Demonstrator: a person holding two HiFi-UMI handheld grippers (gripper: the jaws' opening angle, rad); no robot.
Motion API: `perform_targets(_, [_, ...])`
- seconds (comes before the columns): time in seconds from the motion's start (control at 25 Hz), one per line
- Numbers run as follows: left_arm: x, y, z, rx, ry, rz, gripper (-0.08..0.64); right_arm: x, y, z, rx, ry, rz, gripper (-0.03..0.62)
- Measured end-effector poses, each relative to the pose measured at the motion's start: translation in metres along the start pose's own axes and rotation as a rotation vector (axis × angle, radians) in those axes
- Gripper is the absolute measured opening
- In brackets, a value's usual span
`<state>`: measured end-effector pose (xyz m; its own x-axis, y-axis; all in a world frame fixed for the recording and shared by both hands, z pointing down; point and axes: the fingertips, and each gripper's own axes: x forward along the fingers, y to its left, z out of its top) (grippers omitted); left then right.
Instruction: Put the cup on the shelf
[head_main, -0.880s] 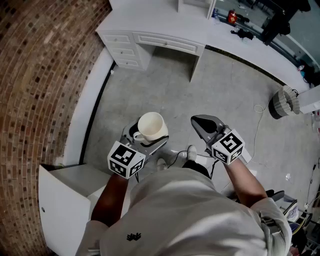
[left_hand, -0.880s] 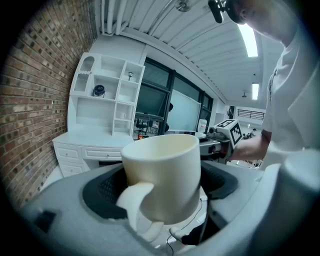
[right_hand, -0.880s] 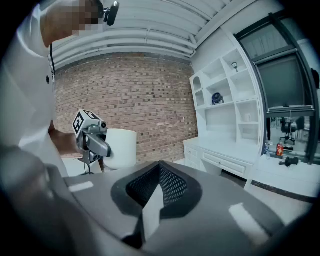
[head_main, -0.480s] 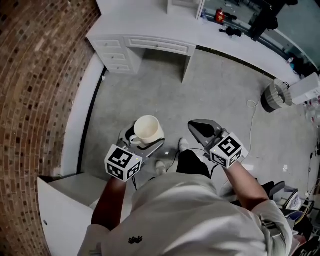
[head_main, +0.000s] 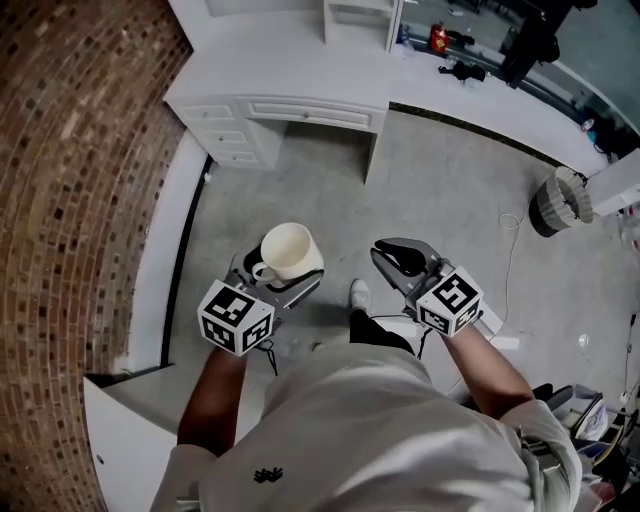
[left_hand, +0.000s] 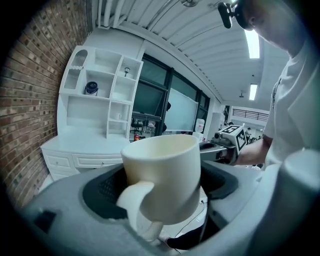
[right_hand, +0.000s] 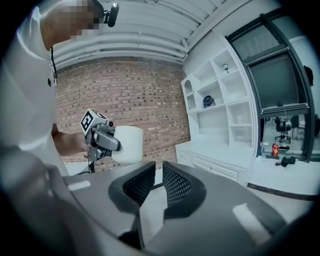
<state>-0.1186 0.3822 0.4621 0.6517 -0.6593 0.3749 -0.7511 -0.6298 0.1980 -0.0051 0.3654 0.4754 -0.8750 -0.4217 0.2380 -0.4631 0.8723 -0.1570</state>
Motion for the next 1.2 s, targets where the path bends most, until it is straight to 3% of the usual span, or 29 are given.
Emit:
perform_targets(0.32, [0.086, 0.043, 0.076, 0.054, -0.002, 0.022, 0.434, 0.009, -0.102, 0.025, -0.005, -0.015, 0.017, 0.043])
perform_targets(0.6, [0.143, 0.069, 0.12, 0.09, 0.01, 0.045, 0.433, 0.012, -0.169, 0.029, -0.003, -0.02, 0.043, 0.012])
perform_targets(0.96, [0.167, 0.102, 0.154, 0.091, 0.031, 0.05, 0.433, 0.021, -0.207, 0.025, 0.037, -0.013, 0.048, 0.012])
perform_targets(1.2, [0.194, 0.133, 0.174, 0.119, 0.039, 0.013, 0.433, 0.041, -0.227, 0.027, 0.038, 0.0, 0.032, 0.012])
